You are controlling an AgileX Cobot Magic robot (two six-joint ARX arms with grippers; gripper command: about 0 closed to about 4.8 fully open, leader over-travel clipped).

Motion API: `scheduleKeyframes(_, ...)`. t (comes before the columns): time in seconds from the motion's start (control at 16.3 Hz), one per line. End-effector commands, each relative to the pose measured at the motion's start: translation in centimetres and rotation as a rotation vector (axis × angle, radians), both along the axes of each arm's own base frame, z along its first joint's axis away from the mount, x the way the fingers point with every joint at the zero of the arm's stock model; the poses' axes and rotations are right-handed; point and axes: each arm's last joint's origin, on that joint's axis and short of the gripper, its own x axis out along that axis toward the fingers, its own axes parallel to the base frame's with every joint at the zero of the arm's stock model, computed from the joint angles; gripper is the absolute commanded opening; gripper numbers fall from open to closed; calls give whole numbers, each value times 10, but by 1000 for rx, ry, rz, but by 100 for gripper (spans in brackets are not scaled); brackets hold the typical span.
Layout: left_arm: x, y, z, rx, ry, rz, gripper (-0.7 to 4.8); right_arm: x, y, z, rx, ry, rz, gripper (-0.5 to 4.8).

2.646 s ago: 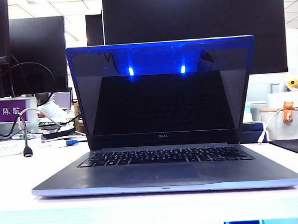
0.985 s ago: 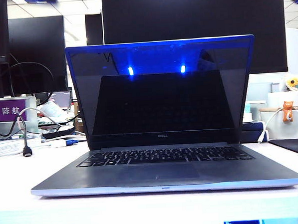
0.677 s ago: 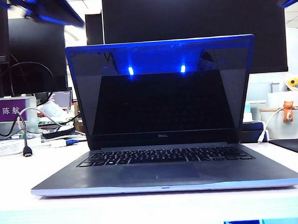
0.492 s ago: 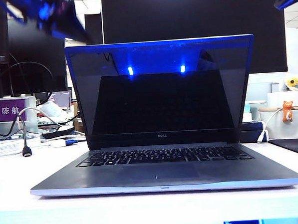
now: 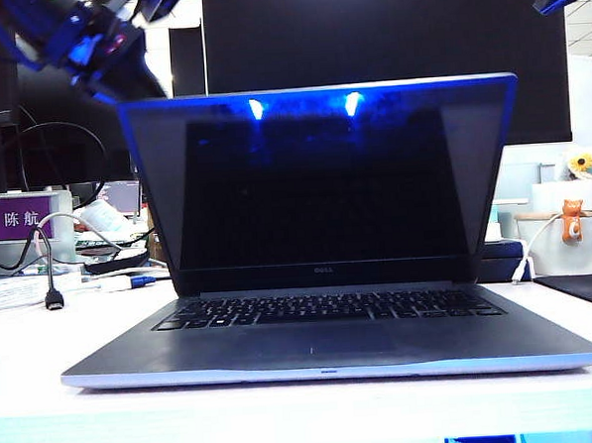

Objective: Close the lid of the gray laptop.

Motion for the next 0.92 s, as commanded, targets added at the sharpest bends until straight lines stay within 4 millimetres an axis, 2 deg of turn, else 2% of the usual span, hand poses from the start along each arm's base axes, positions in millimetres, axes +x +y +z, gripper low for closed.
scheduleKeyframes(0.06,-10,0,-6,-25,128,-52,-5,1,0,3,4,-27,6,-6)
scheduleKeyframes(0.25,-19,-1,-22,-36,221,-103,-5,1,0,3,5,-28,6,-6)
scheduleKeyframes(0.31,-25,-6,-39,10,256,-103,-5,1,0,3,5,-28,6,-6)
scheduleKeyframes(0.49,-36,-35,-63,111,205,-71,-5,1,0,3,5,-26,6,-6)
scheduleKeyframes(0.62,-42,-56,-64,84,160,-78,-5,1,0,2,4,-23,6,-6)
scheduleKeyframes(0.74,-52,-71,-70,135,143,-57,-5,0,0,2,4,-19,6,-6)
scheduleKeyframes(0.86,-60,-74,-84,150,170,-74,-5,0,0,2,4,-19,6,-6)
scheduleKeyframes(0.92,-64,-70,-98,156,205,-22,-5,0,0,2,4,-13,6,-6)
